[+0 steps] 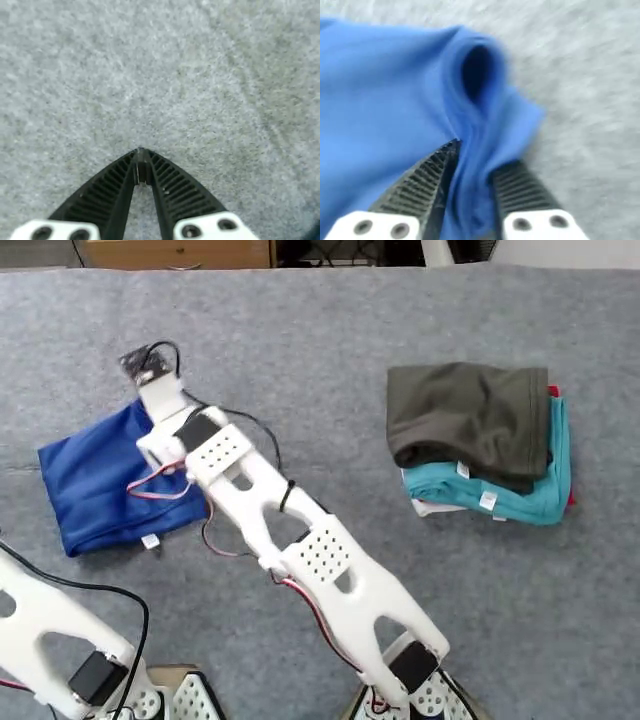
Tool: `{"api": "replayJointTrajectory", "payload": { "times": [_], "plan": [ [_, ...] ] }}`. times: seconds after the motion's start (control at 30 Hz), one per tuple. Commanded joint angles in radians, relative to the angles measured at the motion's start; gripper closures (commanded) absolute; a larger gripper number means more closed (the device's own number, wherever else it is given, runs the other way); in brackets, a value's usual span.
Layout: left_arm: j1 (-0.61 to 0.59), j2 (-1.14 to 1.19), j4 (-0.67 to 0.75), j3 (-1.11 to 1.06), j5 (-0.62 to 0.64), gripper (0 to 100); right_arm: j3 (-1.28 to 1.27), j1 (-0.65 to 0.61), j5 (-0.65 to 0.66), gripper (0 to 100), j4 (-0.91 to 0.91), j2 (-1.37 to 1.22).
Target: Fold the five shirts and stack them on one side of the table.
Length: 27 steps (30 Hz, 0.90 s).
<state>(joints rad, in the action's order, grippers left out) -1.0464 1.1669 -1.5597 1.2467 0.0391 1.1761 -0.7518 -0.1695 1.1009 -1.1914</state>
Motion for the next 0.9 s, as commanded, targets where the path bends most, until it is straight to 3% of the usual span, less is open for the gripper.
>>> {"api": "replayJointTrajectory", "payload": {
  "times": [0.0, 0.27, 0.6, 0.87],
  "plan": [
    [-0.035, -0.005, -0.008, 0.035, -0.005, 97, 0.234, 0.091, 0.002, 98.5, 0.069, 0.007],
    [-0.028, -0.005, -0.008, 0.035, -0.005, 97, 0.493, 0.219, 0.0, 98.5, 0.279, 0.007],
    [-0.024, -0.005, -0.008, 0.035, -0.005, 97, 0.484, 0.462, 0.028, 98.5, 0.519, 0.203],
    [-0.002, -0.005, -0.008, 0.027, -0.006, 97, 0.464, 0.756, 0.06, 98.4, 0.664, 0.331]
  ]
}}
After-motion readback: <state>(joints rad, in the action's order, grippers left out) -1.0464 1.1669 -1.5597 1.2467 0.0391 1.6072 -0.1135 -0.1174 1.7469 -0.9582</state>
